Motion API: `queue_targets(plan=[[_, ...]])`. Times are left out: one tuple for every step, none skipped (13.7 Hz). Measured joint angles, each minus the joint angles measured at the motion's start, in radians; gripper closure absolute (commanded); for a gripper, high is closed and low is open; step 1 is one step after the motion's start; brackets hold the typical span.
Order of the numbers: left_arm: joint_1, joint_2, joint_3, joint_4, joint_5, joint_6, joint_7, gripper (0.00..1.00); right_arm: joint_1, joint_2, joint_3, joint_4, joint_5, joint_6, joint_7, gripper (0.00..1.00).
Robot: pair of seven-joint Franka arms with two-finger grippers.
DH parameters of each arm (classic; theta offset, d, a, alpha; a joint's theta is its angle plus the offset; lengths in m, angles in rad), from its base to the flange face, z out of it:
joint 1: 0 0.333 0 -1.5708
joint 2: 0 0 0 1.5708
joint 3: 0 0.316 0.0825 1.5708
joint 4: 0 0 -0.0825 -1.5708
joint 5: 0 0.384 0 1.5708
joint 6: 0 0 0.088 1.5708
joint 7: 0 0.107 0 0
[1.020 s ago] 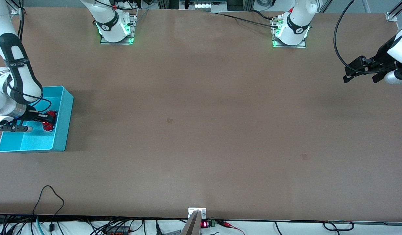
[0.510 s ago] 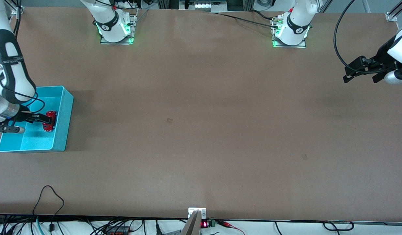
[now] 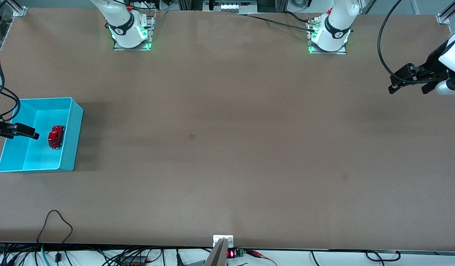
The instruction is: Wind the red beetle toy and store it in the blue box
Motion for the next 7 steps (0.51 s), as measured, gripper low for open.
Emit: queue_targets(plan=[[0.000, 0.000, 0.000, 0.000, 0.000, 0.000, 0.000, 0.00, 0.024, -0.005, 0.001, 0.035, 0.000, -0.037, 0.028, 0.00], [0.000, 0.000, 0.000, 0.000, 0.000, 0.000, 0.000, 0.00, 0.053, -0.006, 0.002, 0.074, 0.001, -0.074, 0.063, 0.00], [0.000, 0.000, 0.000, 0.000, 0.000, 0.000, 0.000, 0.00, 0.084, -0.007, 0.002, 0.106, 0.001, -0.105, 0.100, 0.00], [0.000, 0.000, 0.000, 0.000, 0.000, 0.000, 0.000, 0.00, 0.110, -0.010, 0.003, 0.129, 0.001, -0.128, 0.130, 0.00], [0.000, 0.000, 0.000, 0.001, 0.000, 0.000, 0.000, 0.00, 0.128, -0.020, 0.003, 0.144, 0.001, -0.151, 0.151, 0.00], [0.000, 0.000, 0.000, 0.001, 0.000, 0.000, 0.000, 0.00, 0.136, -0.036, 0.002, 0.152, 0.001, -0.179, 0.159, 0.00], [0.000, 0.000, 0.000, 0.001, 0.000, 0.000, 0.000, 0.00, 0.136, -0.058, 0.001, 0.156, 0.001, -0.213, 0.169, 0.00]])
